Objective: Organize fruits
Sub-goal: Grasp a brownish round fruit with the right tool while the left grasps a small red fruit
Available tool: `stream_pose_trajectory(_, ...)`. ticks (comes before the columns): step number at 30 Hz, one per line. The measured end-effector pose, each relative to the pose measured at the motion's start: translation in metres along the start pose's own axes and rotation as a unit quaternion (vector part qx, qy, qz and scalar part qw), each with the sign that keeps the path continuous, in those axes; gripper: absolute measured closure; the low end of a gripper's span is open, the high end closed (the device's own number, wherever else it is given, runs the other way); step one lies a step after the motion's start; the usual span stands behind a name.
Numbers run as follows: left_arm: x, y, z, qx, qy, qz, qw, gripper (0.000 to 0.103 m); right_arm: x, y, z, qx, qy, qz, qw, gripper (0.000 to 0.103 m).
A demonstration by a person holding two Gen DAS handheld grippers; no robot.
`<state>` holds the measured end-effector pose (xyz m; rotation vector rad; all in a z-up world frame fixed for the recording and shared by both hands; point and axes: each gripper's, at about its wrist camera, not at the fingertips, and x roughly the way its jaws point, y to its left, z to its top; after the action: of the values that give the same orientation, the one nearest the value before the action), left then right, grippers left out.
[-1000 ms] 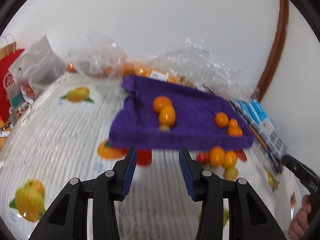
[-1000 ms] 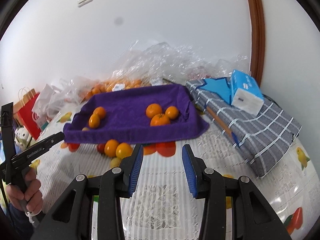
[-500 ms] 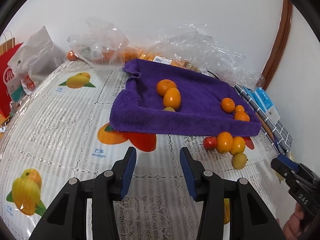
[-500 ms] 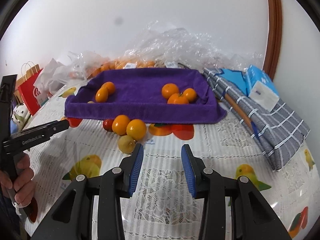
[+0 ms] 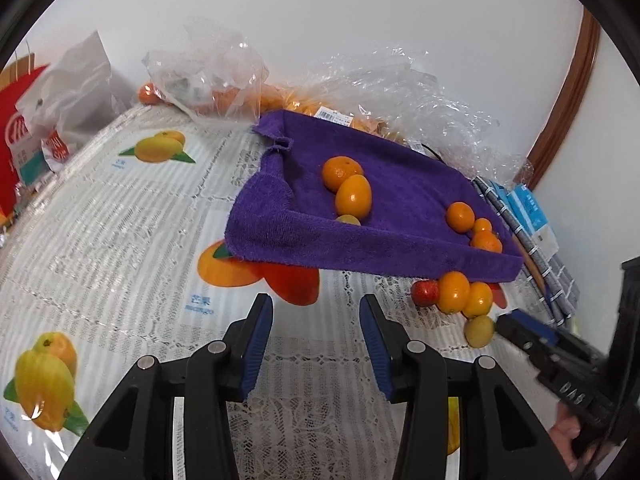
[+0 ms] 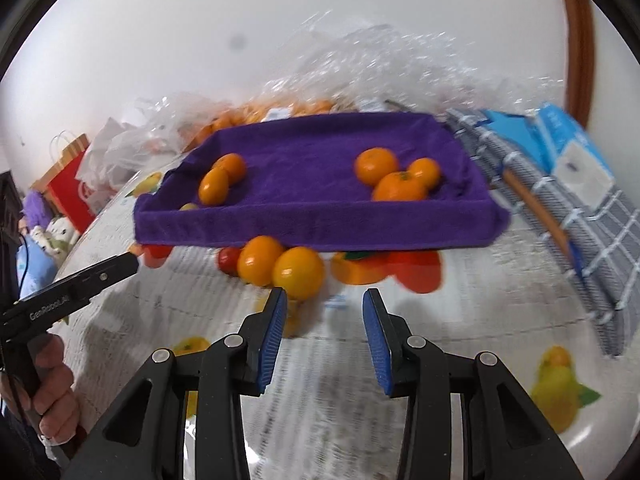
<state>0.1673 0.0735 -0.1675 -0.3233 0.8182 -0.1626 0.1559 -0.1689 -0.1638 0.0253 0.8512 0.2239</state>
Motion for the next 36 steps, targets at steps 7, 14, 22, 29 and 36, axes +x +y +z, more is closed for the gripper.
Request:
stream_pose_trajectory(7, 0.002, 0.008, 0.002, -0.027, 0.003, -0.02, 0.9994, 0.06, 0.019, 0.02, 0.001, -0.031, 0.03, 0.023, 0.999, 0.063)
stream_pose_trajectory(14, 0.004, 0.004, 0.001, -0.015, 0.004, -0.015, 0.9998, 0.06, 0.015, 0.02, -0.001, -0.032, 0.021, 0.039, 0.999, 0.075)
stream_pose_trajectory(22, 0.0, -0.017, -0.005, 0.043, -0.003, -0.008, 0.999, 0.06, -0.022, -0.015, -0.013, -0.01, -0.033, 0.002, 0.999, 0.075)
stream_pose_trajectory(29, 0.015, -0.035, -0.002, 0.063, 0.026, 0.007, 0.9977, 0.06, -0.041, -0.066, -0.022, 0.027, -0.04, -0.029, 0.998, 0.075)
stream_pose_trajectory(36, 0.038, -0.069, 0.0, 0.075, 0.042, 0.002, 0.9963, 0.06, -0.048, -0.087, -0.026, 0.076, -0.054, -0.021, 0.995, 0.075)
